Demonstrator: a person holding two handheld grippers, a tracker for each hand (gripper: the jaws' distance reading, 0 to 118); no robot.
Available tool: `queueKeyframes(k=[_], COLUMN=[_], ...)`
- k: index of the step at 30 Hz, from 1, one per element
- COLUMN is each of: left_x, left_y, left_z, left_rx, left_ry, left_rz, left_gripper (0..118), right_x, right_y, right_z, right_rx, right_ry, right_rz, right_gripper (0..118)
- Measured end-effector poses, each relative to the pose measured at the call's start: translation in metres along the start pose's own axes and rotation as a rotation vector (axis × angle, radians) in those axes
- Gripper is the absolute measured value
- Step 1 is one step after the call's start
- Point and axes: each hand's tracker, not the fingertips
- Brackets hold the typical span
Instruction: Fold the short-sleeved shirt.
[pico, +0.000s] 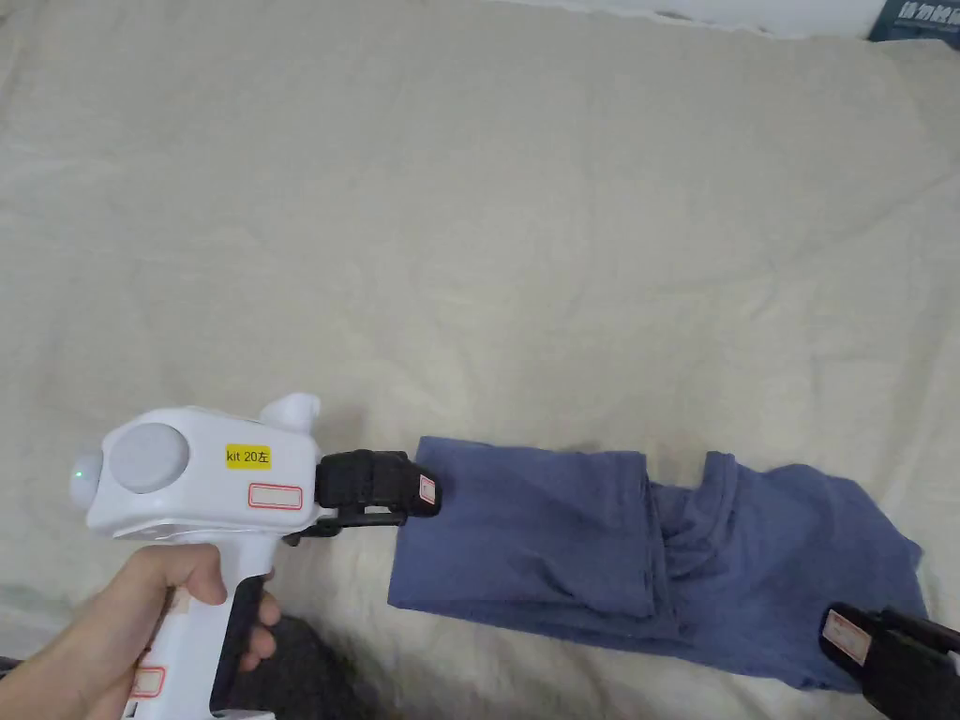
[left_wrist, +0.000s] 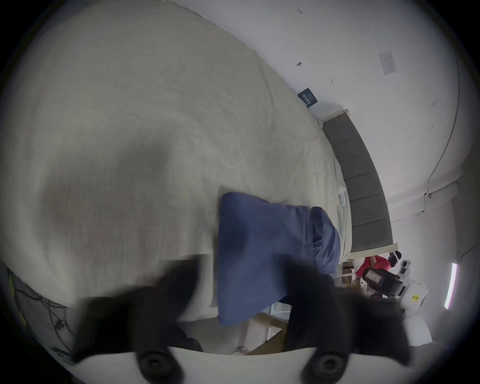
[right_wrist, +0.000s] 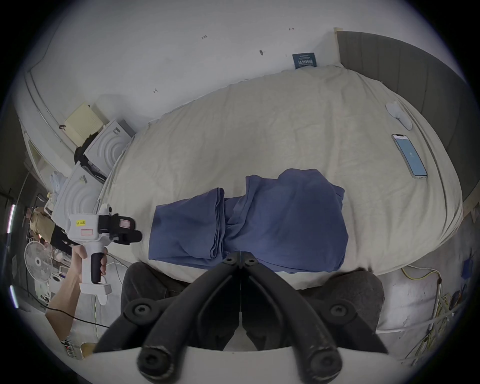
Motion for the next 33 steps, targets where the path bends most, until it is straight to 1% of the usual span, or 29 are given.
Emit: queueKeyframes(k=[1, 2, 3, 5, 7, 9, 11, 13, 15, 16, 17, 18, 19, 20, 21, 23, 26, 28, 29, 30, 32, 33], left_x=[-0.002, -0.001, -0.004, -0.009, -0.016, -0.018, -0.019, -0.015, -0.013, -0.012, -0.009, -0.009, -0.012, -0.016, -0.019, -0.026, -0.021, -0.026, -0.026, -0.03, -0.037, -0.042], left_y=[-0.011, -0.009, -0.009, -0.004, 0.0, 0.005, 0.005, 0.006, 0.011, 0.012, 0.012, 0.013, 0.014, 0.011, 0.011, 0.009, 0.009, 0.009, 0.01, 0.01, 0.009, 0.009], left_z=[-0.008, -0.017, -0.023, -0.023, -0.023, -0.025, -0.038, -0.044, -0.049, -0.051, -0.051, -0.051, -0.051, -0.055, -0.055, -0.047, -0.031, -0.015, -0.005, 0.007, 0.036, 0.051], left_rx=[-0.033, 0.009, -0.01, 0.023, 0.027, -0.02, -0.037, -0.035, -0.048, -0.06, -0.058, -0.059, -0.049, -0.037, -0.075, -0.092, -0.066, -0.051, -0.025, -0.025, 0.014, 0.046], left_ry=[0.013, -0.033, -0.054, -0.113, -0.229, -0.34, -0.302, -0.323, -0.358, -0.371, -0.354, -0.339, -0.287, -0.224, -0.294, -0.334, -0.309, -0.275, -0.236, -0.237, -0.193, -0.118], left_rz=[-0.002, 0.003, 0.017, 0.015, 0.031, 0.089, 0.056, 0.031, 0.043, 0.023, -0.002, -0.028, -0.032, -0.028, -0.003, 0.04, 0.032, 0.019, 0.022, 0.024, 0.028, 0.02], left_gripper=[114, 114, 114, 115, 115, 111, 104, 103, 103, 101, 85, 51, 7, 7, 7, 7, 7, 7, 7, 7, 7, 7], right_x=[-0.002, -0.004, -0.005, -0.005, -0.001, 0.0, 0.002, 0.002, -0.001, -0.002, -0.002, -0.001, -0.001, -0.002, -0.002, -0.003, -0.003, -0.002, -0.002, -0.002, -0.002, -0.003], right_y=[0.0, 0.001, 0.001, 0.001, 0.003, 0.003, 0.003, 0.002, 0.001, 0.001, 0.001, 0.001, 0.001, 0.001, 0.001, 0.001, 0.001, 0.003, 0.003, 0.003, 0.004, 0.004], right_z=[0.0, 0.0, 0.0, -0.001, -0.002, -0.002, -0.004, -0.005, -0.003, -0.003, -0.003, -0.003, -0.003, -0.001, 0.0, 0.003, 0.007, 0.007, 0.008, 0.008, 0.008, 0.008], right_rx=[-0.002, -0.005, -0.009, -0.012, -0.014, -0.019, -0.021, -0.028, -0.029, -0.03, -0.032, -0.034, -0.033, -0.031, -0.028, -0.023, -0.011, -0.008, -0.004, -0.001, 0.003, 0.003], right_ry=[-0.002, -0.004, -0.006, -0.015, -0.023, -0.027, -0.028, -0.029, -0.031, -0.031, -0.031, -0.032, -0.032, -0.031, -0.029, -0.026, -0.026, -0.029, -0.027, -0.026, -0.013, -0.007], right_rz=[0.004, 0.008, 0.011, 0.014, 0.011, 0.002, -0.007, -0.014, -0.013, -0.012, -0.012, -0.012, -0.01, -0.007, -0.006, -0.007, -0.005, -0.006, -0.004, -0.004, -0.002, -0.003], right_gripper=[0, 0, 0, 0, 0, 0, 0, 0, 0, 0, 0, 0, 0, 0, 0, 0, 0, 0, 0, 0, 0, 0])
